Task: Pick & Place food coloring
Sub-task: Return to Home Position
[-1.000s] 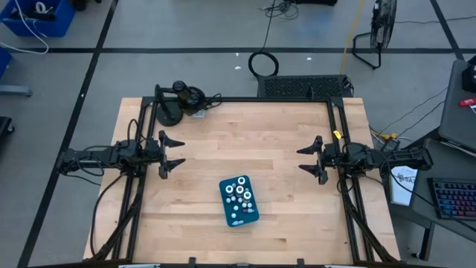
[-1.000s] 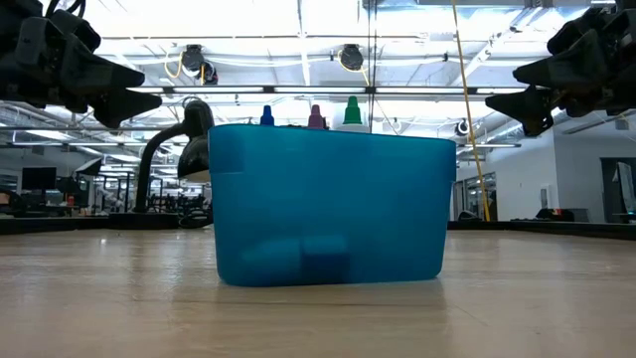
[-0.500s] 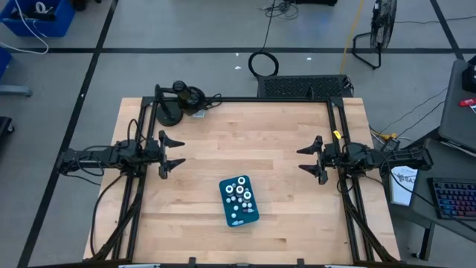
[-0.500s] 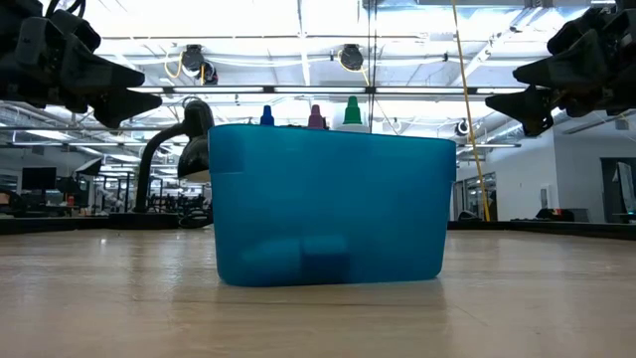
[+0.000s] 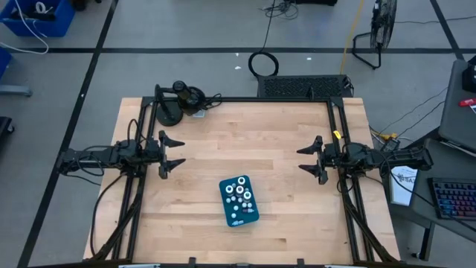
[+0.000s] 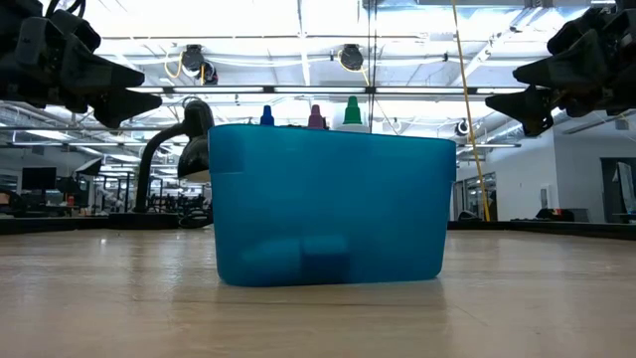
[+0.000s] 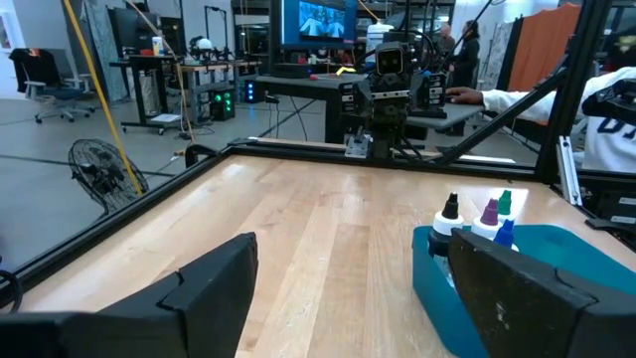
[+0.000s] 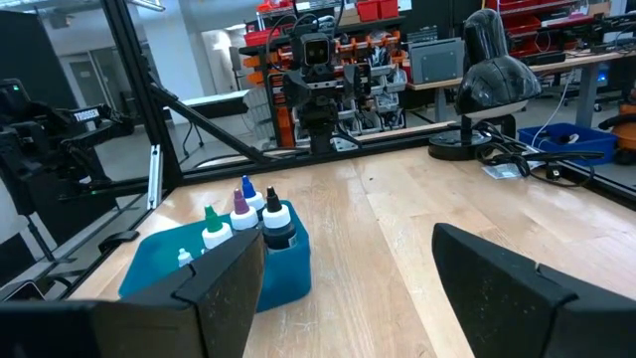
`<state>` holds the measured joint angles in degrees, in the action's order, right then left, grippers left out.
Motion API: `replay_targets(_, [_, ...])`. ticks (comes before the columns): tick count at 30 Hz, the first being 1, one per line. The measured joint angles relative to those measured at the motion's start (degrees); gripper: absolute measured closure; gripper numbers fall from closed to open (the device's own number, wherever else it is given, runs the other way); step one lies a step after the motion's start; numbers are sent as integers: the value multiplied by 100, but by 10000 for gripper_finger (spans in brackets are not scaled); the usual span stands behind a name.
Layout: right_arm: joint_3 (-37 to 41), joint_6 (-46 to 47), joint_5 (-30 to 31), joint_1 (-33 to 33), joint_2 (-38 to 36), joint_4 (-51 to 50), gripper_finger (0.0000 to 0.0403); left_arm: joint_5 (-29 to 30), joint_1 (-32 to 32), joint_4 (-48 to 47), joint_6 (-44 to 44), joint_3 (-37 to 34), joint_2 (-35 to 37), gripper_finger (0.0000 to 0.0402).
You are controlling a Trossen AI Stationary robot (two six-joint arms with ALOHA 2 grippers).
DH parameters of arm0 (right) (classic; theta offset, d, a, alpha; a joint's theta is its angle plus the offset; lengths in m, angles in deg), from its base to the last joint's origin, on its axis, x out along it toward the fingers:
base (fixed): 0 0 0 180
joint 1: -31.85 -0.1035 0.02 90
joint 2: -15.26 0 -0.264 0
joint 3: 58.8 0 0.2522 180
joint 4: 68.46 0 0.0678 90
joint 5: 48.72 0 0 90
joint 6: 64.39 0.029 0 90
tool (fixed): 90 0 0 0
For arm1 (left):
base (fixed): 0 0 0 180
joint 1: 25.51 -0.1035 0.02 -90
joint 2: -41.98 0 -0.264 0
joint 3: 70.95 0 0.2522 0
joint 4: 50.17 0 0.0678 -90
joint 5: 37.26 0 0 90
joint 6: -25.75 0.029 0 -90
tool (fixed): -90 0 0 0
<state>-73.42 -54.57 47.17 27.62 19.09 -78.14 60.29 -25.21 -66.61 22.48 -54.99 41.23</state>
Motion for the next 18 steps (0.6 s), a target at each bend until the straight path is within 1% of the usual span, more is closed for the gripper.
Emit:
replay_targets(8, [0,-1,-1,0,0,1,125,0,0,-1,0,0,1,91])
replay_targets(18, [0,-2,0,0,1,2,125,0,0,0,0,0,0,81])
